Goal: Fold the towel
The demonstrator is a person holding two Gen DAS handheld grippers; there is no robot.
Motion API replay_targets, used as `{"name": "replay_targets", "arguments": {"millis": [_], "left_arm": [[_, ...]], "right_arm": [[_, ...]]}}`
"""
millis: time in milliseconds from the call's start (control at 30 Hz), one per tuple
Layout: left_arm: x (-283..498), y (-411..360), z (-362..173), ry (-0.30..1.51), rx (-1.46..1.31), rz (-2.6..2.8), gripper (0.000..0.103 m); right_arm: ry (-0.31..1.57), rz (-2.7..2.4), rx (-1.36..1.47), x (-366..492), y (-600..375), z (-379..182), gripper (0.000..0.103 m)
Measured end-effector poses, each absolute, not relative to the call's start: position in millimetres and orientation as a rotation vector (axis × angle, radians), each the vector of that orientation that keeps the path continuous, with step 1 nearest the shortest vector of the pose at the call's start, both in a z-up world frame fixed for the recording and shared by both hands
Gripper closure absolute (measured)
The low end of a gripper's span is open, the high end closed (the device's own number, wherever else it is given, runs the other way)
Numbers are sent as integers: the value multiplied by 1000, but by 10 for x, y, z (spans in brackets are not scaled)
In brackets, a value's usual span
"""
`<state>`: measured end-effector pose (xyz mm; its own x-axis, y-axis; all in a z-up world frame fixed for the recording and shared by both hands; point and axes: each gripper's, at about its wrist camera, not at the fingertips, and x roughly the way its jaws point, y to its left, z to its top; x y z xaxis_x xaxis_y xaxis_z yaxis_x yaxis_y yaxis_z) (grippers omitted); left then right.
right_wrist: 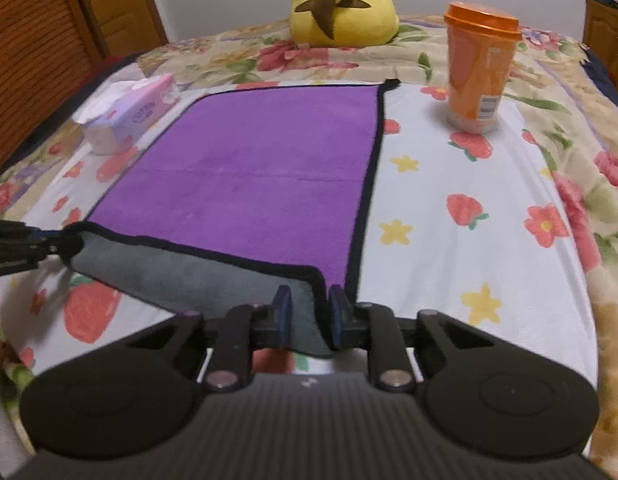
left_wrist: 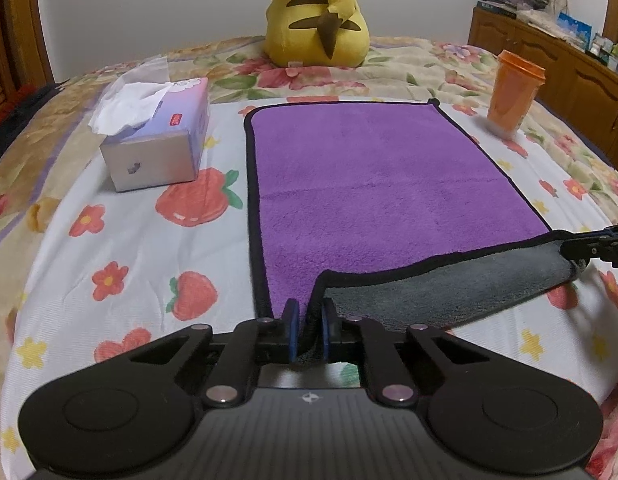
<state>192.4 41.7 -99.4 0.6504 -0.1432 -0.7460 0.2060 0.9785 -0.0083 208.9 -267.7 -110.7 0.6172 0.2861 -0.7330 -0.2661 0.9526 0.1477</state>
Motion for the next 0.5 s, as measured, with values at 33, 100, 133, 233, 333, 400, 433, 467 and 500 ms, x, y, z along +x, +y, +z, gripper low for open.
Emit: {"name": "replay_targets", "arguments": {"millis": [33,100,133,233,333,400,433,467,500], "left_arm": [[1922,412,-991,838,82,-197,88],[1916,405,-986,834,86,-199,88],[1913,401,-983,831,89,-200,89],[1912,401,-970,823,92,-206,90],[1897,409,-946,812,81,-211,93],[1883,416,-919,799,74,-213,93],[1874,417,-896,790,69,-214,93],[1866,418,-874,782,65,-217,94],[1860,413,-848,772,62,-220,94]], "right_arm": [[850,311,22,2096,-2680,-1111,97],[850,309,19,2098,-2686,-1117,97],[848,309,16,2094,-2684,-1116,97],[845,320,12,2088,-2674,-1115,98],[839,324,11,2077,-2671,-1106,98],[828,325,15,2069,-2678,-1087,98],[820,325,18,2065,-2683,-1074,98],[812,325,21,2060,-2683,-1062,98],[804,325,23,2057,-2687,-1050,98]]}}
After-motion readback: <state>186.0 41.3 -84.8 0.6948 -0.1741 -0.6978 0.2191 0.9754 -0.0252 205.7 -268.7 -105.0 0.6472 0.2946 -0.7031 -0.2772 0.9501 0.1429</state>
